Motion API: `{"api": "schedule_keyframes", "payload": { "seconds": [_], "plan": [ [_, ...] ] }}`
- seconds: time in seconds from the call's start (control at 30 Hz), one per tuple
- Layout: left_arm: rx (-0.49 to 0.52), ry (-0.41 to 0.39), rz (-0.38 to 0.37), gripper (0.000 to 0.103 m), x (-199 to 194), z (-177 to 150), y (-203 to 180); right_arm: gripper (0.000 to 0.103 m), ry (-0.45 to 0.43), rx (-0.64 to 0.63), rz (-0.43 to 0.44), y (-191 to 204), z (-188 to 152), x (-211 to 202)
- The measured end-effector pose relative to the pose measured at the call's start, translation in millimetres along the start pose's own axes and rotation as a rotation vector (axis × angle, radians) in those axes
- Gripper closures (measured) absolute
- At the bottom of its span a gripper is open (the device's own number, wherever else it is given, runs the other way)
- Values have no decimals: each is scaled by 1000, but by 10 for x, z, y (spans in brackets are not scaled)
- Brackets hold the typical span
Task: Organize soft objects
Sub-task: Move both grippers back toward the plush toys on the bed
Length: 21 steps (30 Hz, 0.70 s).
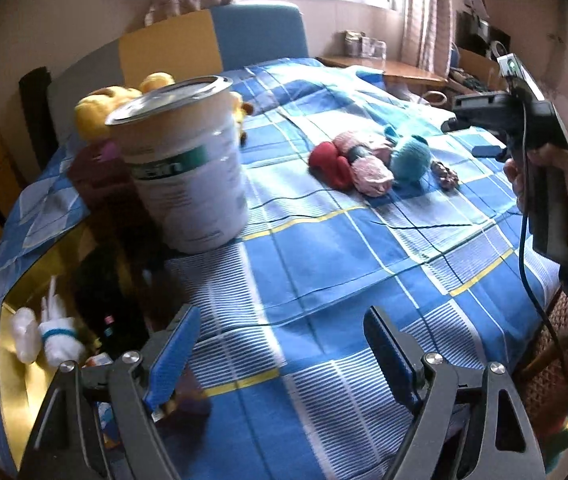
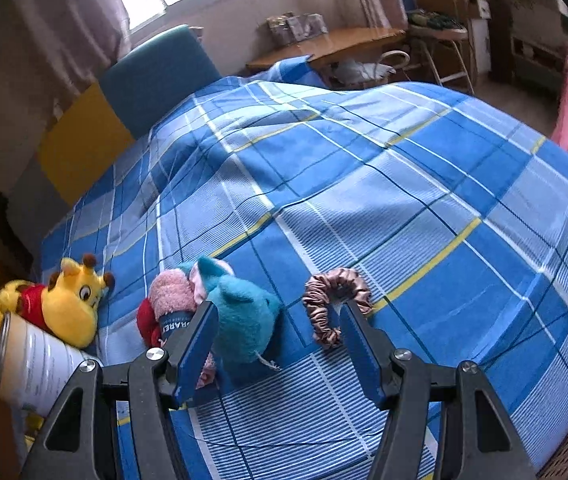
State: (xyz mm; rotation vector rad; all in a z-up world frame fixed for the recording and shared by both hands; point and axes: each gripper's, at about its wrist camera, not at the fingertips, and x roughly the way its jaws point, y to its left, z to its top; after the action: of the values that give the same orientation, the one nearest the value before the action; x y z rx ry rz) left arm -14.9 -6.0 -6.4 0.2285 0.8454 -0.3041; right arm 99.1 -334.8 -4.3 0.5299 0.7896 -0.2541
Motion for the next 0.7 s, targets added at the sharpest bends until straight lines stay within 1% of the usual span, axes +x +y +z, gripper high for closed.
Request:
{"api": "schedule_keyframes", "payload": {
  "seconds": [0.2, 0.3, 0.43, 0.57, 0.7],
  "plan": [
    [26, 31, -31, 19, 203, 78, -167, 39, 9, 90, -21, -180, 26, 1],
    [30, 48, -54, 19, 306, 133, -240, 39, 24, 150, -13, -290, 34, 19],
    [15, 70, -89, 19, 456, 243, -293, 39, 31, 220, 4, -419, 33, 21],
    [-13, 77, -134, 21, 613, 441, -349, 39, 32, 246, 16, -456, 36, 22],
    [-17, 88, -188, 36, 787, 672, -446, 39, 49, 236, 34, -419, 31, 54]
  ]
}}
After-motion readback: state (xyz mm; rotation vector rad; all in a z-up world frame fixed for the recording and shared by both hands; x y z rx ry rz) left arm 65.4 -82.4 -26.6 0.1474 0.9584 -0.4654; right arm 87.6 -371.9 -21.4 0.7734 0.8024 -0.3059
